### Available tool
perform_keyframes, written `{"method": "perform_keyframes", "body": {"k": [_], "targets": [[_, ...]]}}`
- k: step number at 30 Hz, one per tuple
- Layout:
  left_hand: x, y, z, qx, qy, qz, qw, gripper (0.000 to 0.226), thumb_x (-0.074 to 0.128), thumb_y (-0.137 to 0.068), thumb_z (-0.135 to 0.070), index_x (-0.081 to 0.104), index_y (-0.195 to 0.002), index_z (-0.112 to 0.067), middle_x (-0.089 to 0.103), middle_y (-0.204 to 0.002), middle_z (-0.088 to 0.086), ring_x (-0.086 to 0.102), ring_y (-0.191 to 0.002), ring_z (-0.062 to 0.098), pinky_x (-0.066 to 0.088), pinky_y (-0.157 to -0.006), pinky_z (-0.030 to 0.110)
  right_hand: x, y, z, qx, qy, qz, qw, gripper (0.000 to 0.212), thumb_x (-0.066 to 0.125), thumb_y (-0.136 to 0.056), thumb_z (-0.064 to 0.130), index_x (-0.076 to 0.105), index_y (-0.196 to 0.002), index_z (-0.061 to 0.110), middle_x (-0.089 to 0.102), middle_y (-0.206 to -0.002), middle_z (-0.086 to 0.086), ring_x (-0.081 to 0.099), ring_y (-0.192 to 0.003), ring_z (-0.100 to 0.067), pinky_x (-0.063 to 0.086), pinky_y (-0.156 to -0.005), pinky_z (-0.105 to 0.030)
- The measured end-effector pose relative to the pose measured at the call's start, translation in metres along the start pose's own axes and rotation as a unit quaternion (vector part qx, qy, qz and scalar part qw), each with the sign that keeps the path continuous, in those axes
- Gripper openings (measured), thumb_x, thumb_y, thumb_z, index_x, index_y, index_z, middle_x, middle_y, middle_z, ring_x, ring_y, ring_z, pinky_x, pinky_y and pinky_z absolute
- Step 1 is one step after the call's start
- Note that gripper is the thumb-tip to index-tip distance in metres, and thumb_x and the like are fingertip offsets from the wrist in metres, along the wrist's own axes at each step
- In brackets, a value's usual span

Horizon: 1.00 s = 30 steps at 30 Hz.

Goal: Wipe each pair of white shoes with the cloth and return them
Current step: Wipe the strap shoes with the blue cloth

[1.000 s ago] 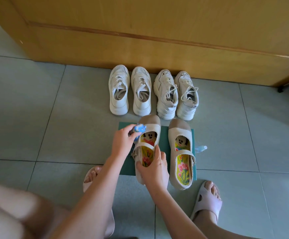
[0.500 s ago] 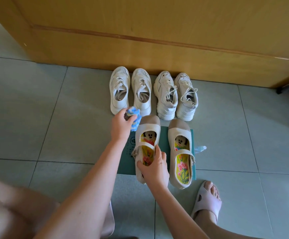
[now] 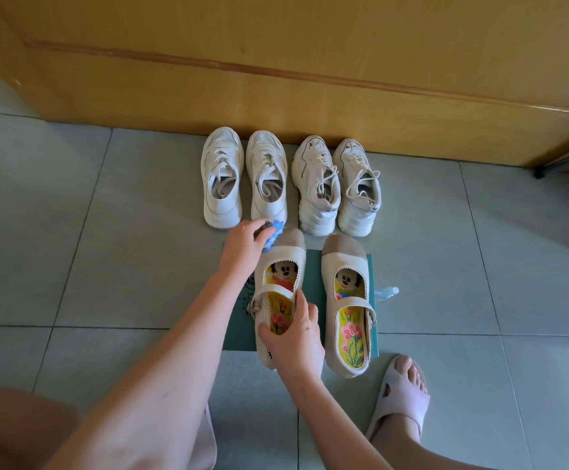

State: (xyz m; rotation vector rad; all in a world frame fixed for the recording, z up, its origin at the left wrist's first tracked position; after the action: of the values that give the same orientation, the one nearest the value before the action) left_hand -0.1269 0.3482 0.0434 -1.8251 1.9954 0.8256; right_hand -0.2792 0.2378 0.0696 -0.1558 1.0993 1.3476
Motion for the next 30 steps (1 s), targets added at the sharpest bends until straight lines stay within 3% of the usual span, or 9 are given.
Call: {"method": "perform_keyframes", "body": {"k": [3,7,14,19,23,27,30], "targets": [[-0.002,0.005,-0.001,0.020,0.010,0.021,1.000,0.035,0.062,-0.088,-0.027,0.062,-0.122,-0.017,0.060,-0.110,0.006,0.057,-0.096,0.013,0.048,-0.086,0.025,-0.001,0.000,0.000,0.001,-0.001,0.000,1.000,0.087,0.065,-0.076,0.048,0.017,-0.146,0.029,0.036,-0.131,0.010,0.045,-0.119,-0.011,0.051,-0.087,-0.036],[-0.007,0.013,0.000,0.014,0.011,-0.008,1.000,0.033,0.064,-0.087,-0.019,0.064,-0.119,-0.012,0.057,-0.106,0.009,0.055,-0.093,0.016,0.043,-0.083,0.020,-0.001,0.000,0.001,0.003,0.001,0.003,1.000,0.087,0.066,-0.076,0.048,0.017,-0.146,0.029,0.036,-0.132,0.010,0.045,-0.119,-0.012,0.052,-0.087,-0.036],[-0.008,0.049,0.027,-0.041,-0.008,-0.056,0.998,0.020,0.065,-0.087,-0.023,0.067,-0.096,-0.006,0.066,-0.085,0.009,0.057,-0.075,0.018,0.038,-0.056,0.015,-0.001,0.000,0.000,0.003,-0.003,0.005,1.000,0.088,0.066,-0.076,0.047,0.016,-0.146,0.029,0.036,-0.133,0.009,0.046,-0.119,-0.012,0.052,-0.087,-0.035],[-0.021,0.044,0.021,-0.034,0.026,-0.050,0.998,0.022,0.065,-0.086,-0.021,0.069,-0.106,-0.012,0.069,-0.094,0.007,0.060,-0.081,0.014,0.043,-0.062,0.016,-0.001,0.000,0.000,0.000,-0.003,0.006,1.000,0.088,0.066,-0.076,0.047,0.017,-0.146,0.029,0.037,-0.132,0.009,0.045,-0.119,-0.012,0.052,-0.087,-0.035],[-0.017,0.032,-0.013,0.045,0.025,-0.008,0.999,0.024,0.069,-0.083,-0.020,0.070,-0.107,-0.018,0.063,-0.097,0.002,0.056,-0.079,0.007,0.044,-0.067,0.011,-0.001,0.000,0.000,0.001,-0.005,0.007,1.000,0.087,0.066,-0.076,0.047,0.017,-0.146,0.030,0.036,-0.132,0.011,0.045,-0.119,-0.011,0.051,-0.087,-0.034],[-0.002,0.036,-0.020,0.067,-0.028,0.052,0.996,0.025,0.067,-0.085,-0.025,0.068,-0.110,-0.022,0.060,-0.103,0.000,0.059,-0.090,0.013,0.052,-0.077,0.029,-0.001,0.000,0.000,0.003,-0.005,0.005,1.000,0.087,0.065,-0.076,0.049,0.017,-0.145,0.030,0.036,-0.131,0.011,0.046,-0.119,-0.011,0.051,-0.087,-0.035],[-0.008,0.039,-0.007,0.049,-0.031,0.065,0.996,0.024,0.067,-0.084,-0.029,0.069,-0.108,-0.024,0.062,-0.101,0.002,0.061,-0.086,0.015,0.054,-0.074,0.034,-0.001,0.000,0.000,0.002,-0.005,0.004,1.000,0.087,0.066,-0.076,0.048,0.018,-0.146,0.030,0.037,-0.132,0.010,0.046,-0.118,-0.011,0.052,-0.086,-0.034]]}}
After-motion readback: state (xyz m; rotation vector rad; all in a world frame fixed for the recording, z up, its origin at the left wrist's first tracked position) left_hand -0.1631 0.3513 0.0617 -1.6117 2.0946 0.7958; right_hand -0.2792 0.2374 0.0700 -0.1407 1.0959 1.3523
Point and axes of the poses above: each hand's wrist, its own y-axis away from the middle knuckle, its own x-axis out of the palm, z = x × y, the point moved 4 cm from there along -y, towards the middle knuckle
